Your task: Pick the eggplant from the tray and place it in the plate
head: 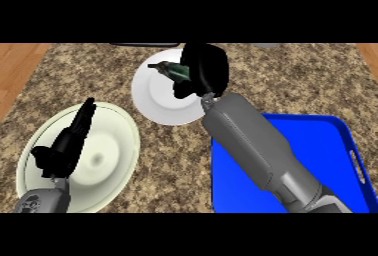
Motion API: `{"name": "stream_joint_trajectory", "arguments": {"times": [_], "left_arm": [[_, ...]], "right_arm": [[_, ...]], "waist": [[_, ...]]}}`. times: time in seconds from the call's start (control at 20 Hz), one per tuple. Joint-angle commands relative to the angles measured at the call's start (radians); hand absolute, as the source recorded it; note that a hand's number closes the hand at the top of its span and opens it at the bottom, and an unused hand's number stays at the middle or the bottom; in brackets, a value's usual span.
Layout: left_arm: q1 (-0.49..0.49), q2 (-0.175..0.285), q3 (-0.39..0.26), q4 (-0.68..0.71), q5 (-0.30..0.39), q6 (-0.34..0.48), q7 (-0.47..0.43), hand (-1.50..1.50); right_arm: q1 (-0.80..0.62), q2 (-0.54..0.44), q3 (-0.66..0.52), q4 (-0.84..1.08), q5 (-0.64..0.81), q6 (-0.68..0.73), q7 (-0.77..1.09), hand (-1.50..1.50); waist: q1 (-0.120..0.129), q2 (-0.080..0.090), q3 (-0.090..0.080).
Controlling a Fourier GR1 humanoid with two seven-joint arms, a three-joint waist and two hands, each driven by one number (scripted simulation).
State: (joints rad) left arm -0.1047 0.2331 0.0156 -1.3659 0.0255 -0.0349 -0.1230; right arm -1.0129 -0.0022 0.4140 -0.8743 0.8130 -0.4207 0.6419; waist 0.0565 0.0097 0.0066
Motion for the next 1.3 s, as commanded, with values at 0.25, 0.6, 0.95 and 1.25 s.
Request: {"name": "stream_joint_trajectory", "arguments": {"times": [0.25,0.6,0.95,1.25], "left_arm": [[-0.054,-0.03,-0.029,0.04,-0.008,-0.013,0.025,0.0],[-0.069,-0.047,-0.04,0.065,-0.03,-0.003,0.02,0.0],[-0.06,-0.023,-0.009,0.059,-0.021,0.0,0.034,0.0],[-0.003,-0.029,-0.006,0.06,-0.024,-0.002,-0.02,0.0]], "right_arm": [[-0.07,0.002,0.043,0.213,-0.231,-0.331,0.011,-1.5],[-0.149,0.002,0.031,0.343,-0.386,-0.34,-0.003,-1.5],[-0.082,0.002,-0.061,0.245,-0.523,-0.578,-0.209,-1.5],[0.098,0.002,-0.143,0.073,-0.738,-0.601,-0.466,-1.5]], "waist": [[0.056,0.022,-0.007],[0.04,0.019,-0.007],[0.018,0.018,-0.005],[-0.005,0.012,-0.004]]}}
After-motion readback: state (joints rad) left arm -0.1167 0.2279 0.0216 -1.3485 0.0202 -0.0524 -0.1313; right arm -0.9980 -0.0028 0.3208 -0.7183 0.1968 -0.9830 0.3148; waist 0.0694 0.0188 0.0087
